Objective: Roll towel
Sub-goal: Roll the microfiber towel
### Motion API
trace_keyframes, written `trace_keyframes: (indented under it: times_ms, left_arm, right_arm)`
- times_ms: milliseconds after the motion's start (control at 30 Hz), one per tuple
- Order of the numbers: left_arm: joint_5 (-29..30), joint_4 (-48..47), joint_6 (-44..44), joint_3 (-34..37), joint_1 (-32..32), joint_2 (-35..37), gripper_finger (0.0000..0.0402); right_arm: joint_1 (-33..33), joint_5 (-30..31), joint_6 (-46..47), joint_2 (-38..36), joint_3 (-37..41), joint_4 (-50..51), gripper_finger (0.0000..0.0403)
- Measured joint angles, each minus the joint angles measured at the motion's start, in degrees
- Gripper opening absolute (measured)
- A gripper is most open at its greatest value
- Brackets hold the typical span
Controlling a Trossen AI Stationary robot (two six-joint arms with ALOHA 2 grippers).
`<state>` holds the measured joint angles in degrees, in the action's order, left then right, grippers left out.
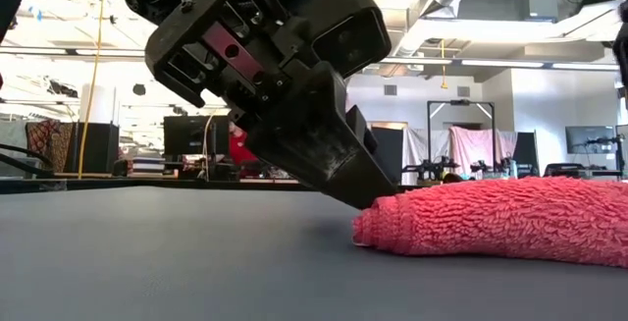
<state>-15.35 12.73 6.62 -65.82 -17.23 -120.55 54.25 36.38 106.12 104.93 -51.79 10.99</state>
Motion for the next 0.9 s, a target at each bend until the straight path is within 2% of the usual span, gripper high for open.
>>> trace_keyframes:
  times_ms: [200, 333, 467, 667, 800, 900]
  left_arm:
    - [-1.4, -0.3, 0.0, 0.1, 0.5, 0.0, 0.0022]
    - [-4.5, -3.5, -0.3, 0.3, 1.5, 1.6, 0.0022]
    - [-3.8, -8.4, -2.3, 0.6, 2.2, 5.8, 0.0022]
    - [4.4, -6.7, -7.3, 0.2, 0.0, 12.0, 0.0022]
    - [10.4, 2.0, -15.7, 0.3, -5.2, 11.6, 0.0022]
    - [17.6, 7.6, -22.9, 0.1, -8.5, 9.4, 0.0026]
  right_arm:
    - [-2.0, -4.9, 0.9, 1.2, 5.6, -9.4, 0.0026]
    - [-3.2, -7.4, -0.8, 1.0, 6.7, -11.2, 0.0026]
    - [-4.2, -9.6, -2.5, 1.0, 6.8, -11.3, 0.0026]
    - [-5.8, -12.2, -4.1, 0.9, 6.8, -11.9, 0.0030]
    - [-7.0, -14.1, -6.2, 0.9, 6.8, -12.9, 0.0030]
    - [-7.7, -14.8, -8.2, 0.9, 7.0, -14.0, 0.0031]
